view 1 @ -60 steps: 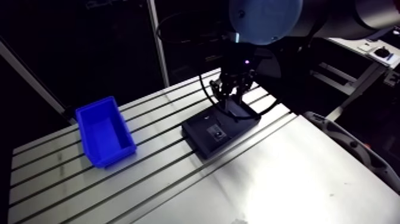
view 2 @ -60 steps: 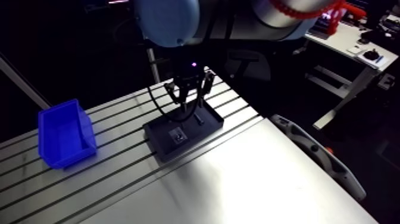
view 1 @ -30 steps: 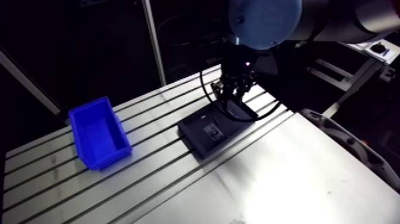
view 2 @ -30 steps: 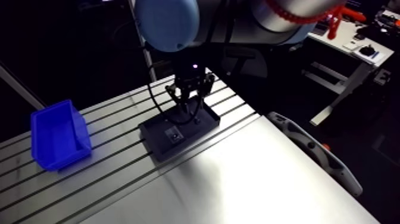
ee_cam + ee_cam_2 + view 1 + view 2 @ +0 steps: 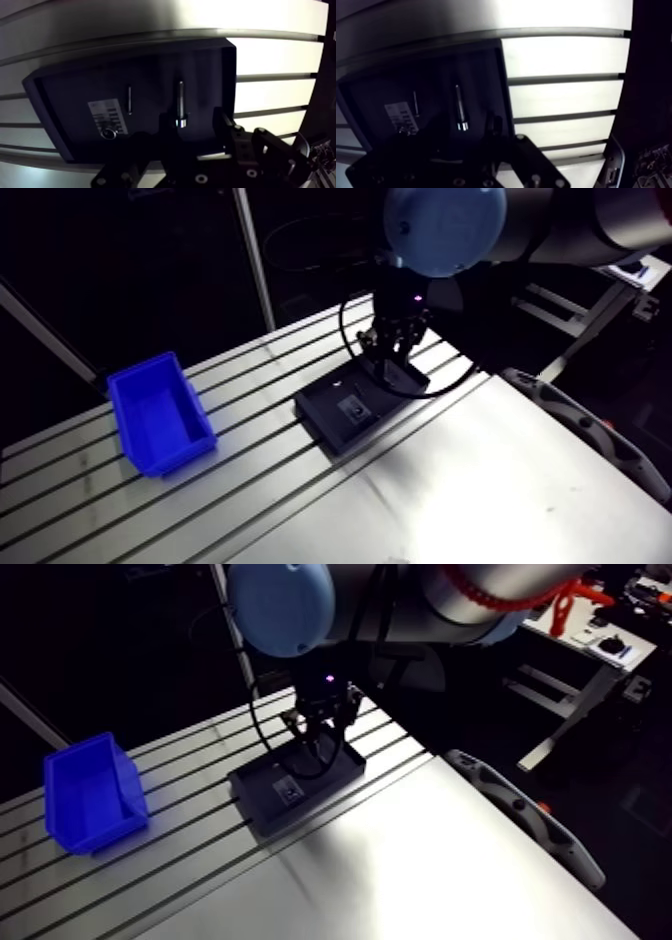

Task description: Pick up the M10 bolt from the tray and put it into the blue bin.

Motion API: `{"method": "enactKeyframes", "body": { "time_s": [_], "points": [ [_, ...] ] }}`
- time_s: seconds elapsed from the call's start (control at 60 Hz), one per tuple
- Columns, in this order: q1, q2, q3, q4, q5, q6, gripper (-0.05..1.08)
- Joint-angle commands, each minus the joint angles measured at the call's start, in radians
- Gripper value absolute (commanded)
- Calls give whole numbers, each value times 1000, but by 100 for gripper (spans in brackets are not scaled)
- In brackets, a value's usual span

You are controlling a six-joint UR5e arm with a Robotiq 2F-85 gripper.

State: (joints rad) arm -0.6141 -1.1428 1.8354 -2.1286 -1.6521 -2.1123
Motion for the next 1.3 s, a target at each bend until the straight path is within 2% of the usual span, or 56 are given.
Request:
{"method": "enactKeyframes", "body": {
  "time_s": [0.017,1.3],
  "points": [
    [2,-1,2,0,1,1,50],
    [13,24,-2,-2,2,21,50]
  ]
}}
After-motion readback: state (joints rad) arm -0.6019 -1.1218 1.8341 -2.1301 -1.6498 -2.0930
